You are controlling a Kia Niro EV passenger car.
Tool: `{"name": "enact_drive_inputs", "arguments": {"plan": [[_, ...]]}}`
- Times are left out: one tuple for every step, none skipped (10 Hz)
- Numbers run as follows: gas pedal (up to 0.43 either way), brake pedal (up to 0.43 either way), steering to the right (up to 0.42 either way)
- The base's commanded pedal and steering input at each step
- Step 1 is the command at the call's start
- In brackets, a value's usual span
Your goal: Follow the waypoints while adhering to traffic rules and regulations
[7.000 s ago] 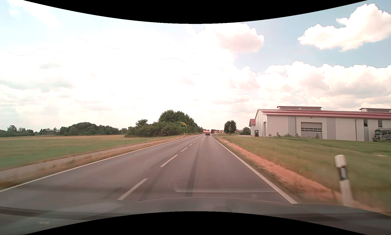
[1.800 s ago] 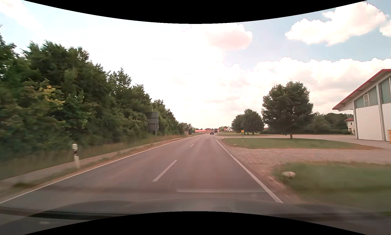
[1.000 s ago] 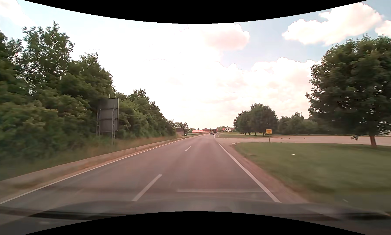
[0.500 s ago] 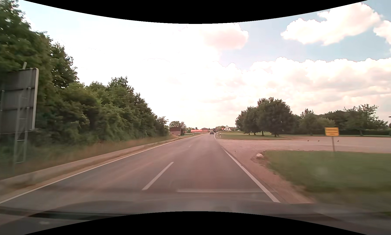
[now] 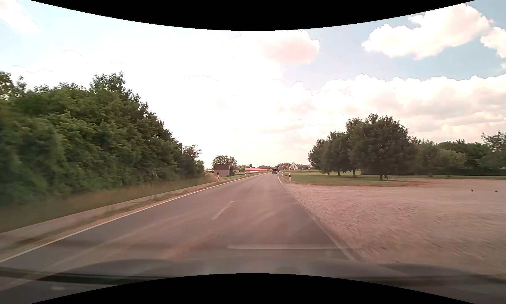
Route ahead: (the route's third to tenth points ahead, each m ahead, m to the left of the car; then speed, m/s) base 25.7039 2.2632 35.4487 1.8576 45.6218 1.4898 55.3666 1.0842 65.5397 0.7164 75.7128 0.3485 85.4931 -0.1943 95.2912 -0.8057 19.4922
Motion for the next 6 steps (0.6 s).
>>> {"name": "enact_drive_inputs", "arguments": {"plan": [[0.209,0.000,0.002],[0.209,0.000,0.002],[0.209,0.000,0.002],[0.197,0.000,0.002],[0.197,0.000,0.002],[0.197,0.000,0.002]]}}
